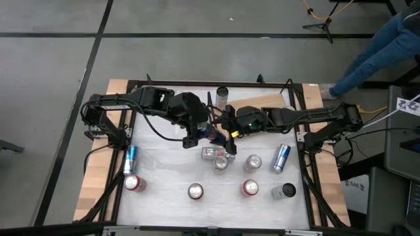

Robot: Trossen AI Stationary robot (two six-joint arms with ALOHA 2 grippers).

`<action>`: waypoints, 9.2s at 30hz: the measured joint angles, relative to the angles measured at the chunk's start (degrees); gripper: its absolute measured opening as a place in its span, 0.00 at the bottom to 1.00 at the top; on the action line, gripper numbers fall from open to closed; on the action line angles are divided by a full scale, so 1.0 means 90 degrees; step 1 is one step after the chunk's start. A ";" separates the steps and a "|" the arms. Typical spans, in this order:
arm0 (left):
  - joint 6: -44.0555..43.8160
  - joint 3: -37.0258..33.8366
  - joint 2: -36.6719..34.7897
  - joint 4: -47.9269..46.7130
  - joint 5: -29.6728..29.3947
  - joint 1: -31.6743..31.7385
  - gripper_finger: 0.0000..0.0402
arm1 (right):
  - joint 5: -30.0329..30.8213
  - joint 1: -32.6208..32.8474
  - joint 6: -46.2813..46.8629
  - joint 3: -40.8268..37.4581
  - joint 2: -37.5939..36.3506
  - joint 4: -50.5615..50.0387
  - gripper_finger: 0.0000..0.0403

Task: Place canned beverage on shelf
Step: Put the middle blue white soda can on the shelf

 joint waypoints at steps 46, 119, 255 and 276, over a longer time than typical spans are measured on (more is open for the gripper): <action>0.0780 -0.0001 -0.0030 0.0156 -0.0456 -0.0127 0.68 | -0.0649 -0.0007 -0.0143 0.0000 -0.0077 -0.0142 0.53; 0.0991 0.0001 -0.0250 0.2626 -0.1664 -0.0123 0.67 | 0.0222 -0.0002 -0.0335 -0.0007 -0.1399 -0.0591 0.54; 0.0267 -0.7197 -0.3589 0.5945 -0.0723 -0.0122 0.67 | -0.4706 -0.5540 -0.2074 -0.4466 0.1301 0.5643 0.70; 0.0266 -0.7197 -0.3589 0.5945 -0.0720 -0.0122 0.67 | -0.4741 -0.5544 -0.2092 -0.4461 0.1282 0.5598 0.73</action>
